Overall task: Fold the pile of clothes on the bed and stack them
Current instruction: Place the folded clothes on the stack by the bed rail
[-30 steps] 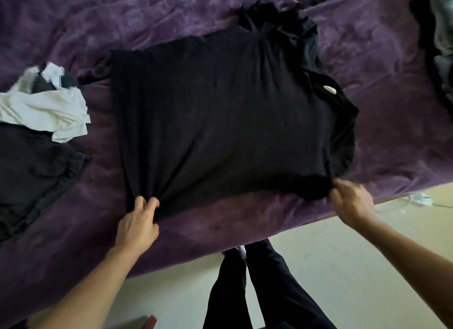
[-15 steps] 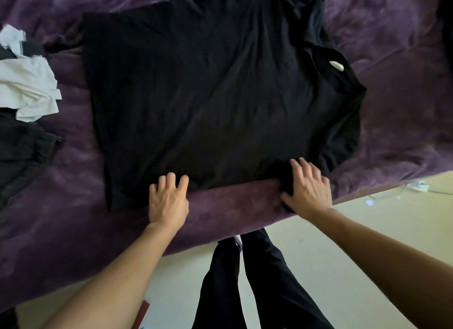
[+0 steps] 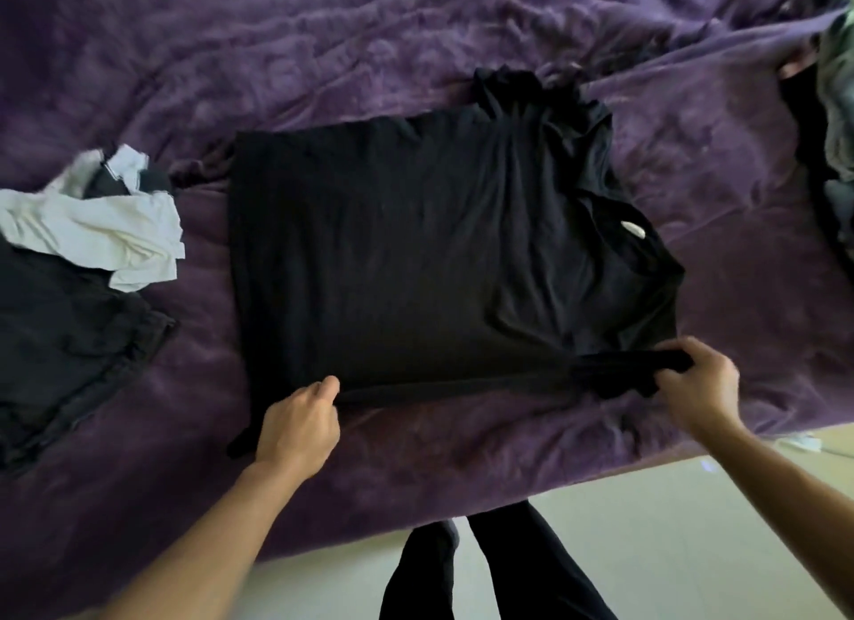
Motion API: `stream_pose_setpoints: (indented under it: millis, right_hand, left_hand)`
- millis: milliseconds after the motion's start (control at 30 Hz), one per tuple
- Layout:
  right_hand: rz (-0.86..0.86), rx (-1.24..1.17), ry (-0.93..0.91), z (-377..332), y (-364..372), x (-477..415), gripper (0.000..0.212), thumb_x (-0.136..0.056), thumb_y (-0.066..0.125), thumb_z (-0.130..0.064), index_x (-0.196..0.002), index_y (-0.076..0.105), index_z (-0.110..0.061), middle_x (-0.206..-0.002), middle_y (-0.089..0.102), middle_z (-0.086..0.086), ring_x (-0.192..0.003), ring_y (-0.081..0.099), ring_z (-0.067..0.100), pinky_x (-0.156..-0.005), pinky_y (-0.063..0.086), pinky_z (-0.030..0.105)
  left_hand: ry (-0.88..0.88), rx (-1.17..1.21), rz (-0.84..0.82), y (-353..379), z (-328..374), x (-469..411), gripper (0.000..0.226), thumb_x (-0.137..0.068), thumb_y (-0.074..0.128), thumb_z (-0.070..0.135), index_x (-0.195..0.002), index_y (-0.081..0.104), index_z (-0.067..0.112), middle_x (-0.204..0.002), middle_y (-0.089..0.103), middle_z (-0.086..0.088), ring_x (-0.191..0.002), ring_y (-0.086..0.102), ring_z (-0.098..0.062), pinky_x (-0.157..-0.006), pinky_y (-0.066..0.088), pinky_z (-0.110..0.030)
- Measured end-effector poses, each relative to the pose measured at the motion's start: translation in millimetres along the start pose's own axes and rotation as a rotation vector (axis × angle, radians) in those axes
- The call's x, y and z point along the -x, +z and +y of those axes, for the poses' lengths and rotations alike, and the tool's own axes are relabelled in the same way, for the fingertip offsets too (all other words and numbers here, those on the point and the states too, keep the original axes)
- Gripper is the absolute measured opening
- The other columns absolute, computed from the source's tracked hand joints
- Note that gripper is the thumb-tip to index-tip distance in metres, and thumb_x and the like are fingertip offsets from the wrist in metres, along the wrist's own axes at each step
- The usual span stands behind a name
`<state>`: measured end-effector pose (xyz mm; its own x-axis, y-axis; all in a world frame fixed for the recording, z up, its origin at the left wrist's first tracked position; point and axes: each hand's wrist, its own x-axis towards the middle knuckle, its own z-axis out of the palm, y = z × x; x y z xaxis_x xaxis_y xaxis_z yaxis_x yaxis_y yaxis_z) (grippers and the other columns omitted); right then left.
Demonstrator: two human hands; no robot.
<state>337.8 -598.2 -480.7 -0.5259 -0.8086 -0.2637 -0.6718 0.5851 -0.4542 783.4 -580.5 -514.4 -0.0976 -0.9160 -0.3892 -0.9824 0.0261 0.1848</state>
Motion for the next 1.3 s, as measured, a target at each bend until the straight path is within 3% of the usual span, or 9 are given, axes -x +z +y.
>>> stream_pose_setpoints:
  millis: [100,167,333,533,733,933,1100,1167,1300]
  right_hand:
    - [0.024,-0.189,-0.002,-34.5,-6.6,-48.6,0.028,-0.071,0.064,0.005,-0.091,0.07,-0.014,-0.078,0.065,0.005,-0.066,0.056,0.015,-0.057,0.044,0.009]
    - [-0.057,-0.27,-0.008,-65.5,-5.2,-86.5,0.031,-0.072,0.066,0.005,-0.098,0.07,-0.012,-0.08,0.064,0.007,-0.063,0.055,0.014,-0.062,0.049,0.022]
    - [-0.142,-0.372,-0.048,-150.4,5.5,-196.6,0.028,-0.073,0.063,0.003,-0.098,0.067,-0.009,-0.066,0.059,-0.003,-0.038,0.049,-0.005,-0.039,0.041,0.012]
    - [-0.13,-0.212,-0.244,-250.7,35.4,-332.6,0.029,-0.08,0.059,-0.006,-0.105,0.071,-0.013,-0.077,0.061,0.003,-0.038,0.046,-0.006,-0.047,0.041,0.01]
    - [0.015,0.117,-0.668,-257.1,65.1,-340.5,0.038,-0.08,0.053,-0.018,-0.116,0.062,-0.015,-0.112,0.064,0.013,-0.102,0.059,0.031,-0.085,0.044,0.033]
    - [-0.452,0.697,-1.202,-178.3,117.6,-298.1,0.051,-0.093,0.056,-0.035,-0.141,0.047,-0.025,-0.155,0.033,0.009,-0.143,0.028,0.029,-0.105,0.032,0.044]
    - [-0.101,0.633,-0.778,-216.3,101.9,-405.5,0.061,-0.091,0.056,-0.036,-0.147,0.034,-0.024,-0.155,0.024,0.019,-0.144,0.018,0.037,-0.105,0.028,0.057]
    - [-0.075,0.58,-0.577,-236.2,90.2,-436.4,0.067,-0.09,0.053,-0.036,-0.149,0.024,-0.025,-0.16,0.01,0.014,-0.147,0.009,0.035,-0.109,0.022,0.059]
    - [-0.174,0.41,-0.488,-267.1,99.9,-443.6,0.086,-0.08,0.065,-0.057,-0.146,0.028,-0.017,-0.151,0.032,0.015,-0.137,0.032,0.036,-0.108,0.031,0.049]
  left_hand:
    - [0.11,-0.044,0.069,-34.0,-4.1,-24.7,0.02,-0.075,0.065,0.026,-0.089,0.053,0.019,-0.072,0.062,0.007,-0.059,0.061,-0.019,-0.048,0.034,-0.025]
    - [0.099,-0.056,0.137,-56.3,-7.2,-53.4,0.022,-0.069,0.069,0.021,-0.085,0.055,0.017,-0.074,0.063,0.002,-0.062,0.063,-0.027,-0.048,0.039,-0.029]
    - [-0.185,0.022,0.358,-111.5,-25.0,-150.7,0.013,-0.071,0.064,0.007,-0.084,0.062,0.012,-0.079,0.066,-0.02,-0.07,0.062,-0.043,-0.056,0.046,-0.04]
    - [-0.384,0.105,0.475,-150.4,-37.1,-270.7,0.024,-0.082,0.055,0.009,-0.103,0.065,0.014,-0.102,0.065,-0.026,-0.098,0.058,-0.047,-0.083,0.048,-0.05]
    - [-0.426,0.071,0.559,-140.2,3.9,-319.5,0.033,-0.08,0.054,0.009,-0.113,0.056,0.014,-0.12,0.049,-0.022,-0.112,0.044,-0.044,-0.092,0.037,-0.053]
    - [-0.05,-0.034,0.111,-63.5,71.2,-301.3,0.045,-0.087,0.061,0.019,-0.132,0.053,0.018,-0.14,0.041,-0.015,-0.125,0.04,-0.035,-0.097,0.038,-0.05]
    - [-0.102,-0.137,0.021,-39.5,72.6,-307.1,0.056,-0.093,0.055,0.026,-0.145,0.034,0.021,-0.154,0.024,-0.014,-0.141,0.023,-0.032,-0.11,0.028,-0.049]
    - [-0.109,-0.138,-0.001,-41.7,74.4,-310.4,0.057,-0.093,0.055,0.026,-0.146,0.033,0.022,-0.154,0.024,-0.014,-0.141,0.022,-0.032,-0.111,0.027,-0.049]
    - [-0.122,-0.123,-0.023,-46.6,75.9,-312.8,0.057,-0.094,0.055,0.027,-0.146,0.032,0.023,-0.154,0.023,-0.013,-0.142,0.021,-0.03,-0.112,0.027,-0.047]
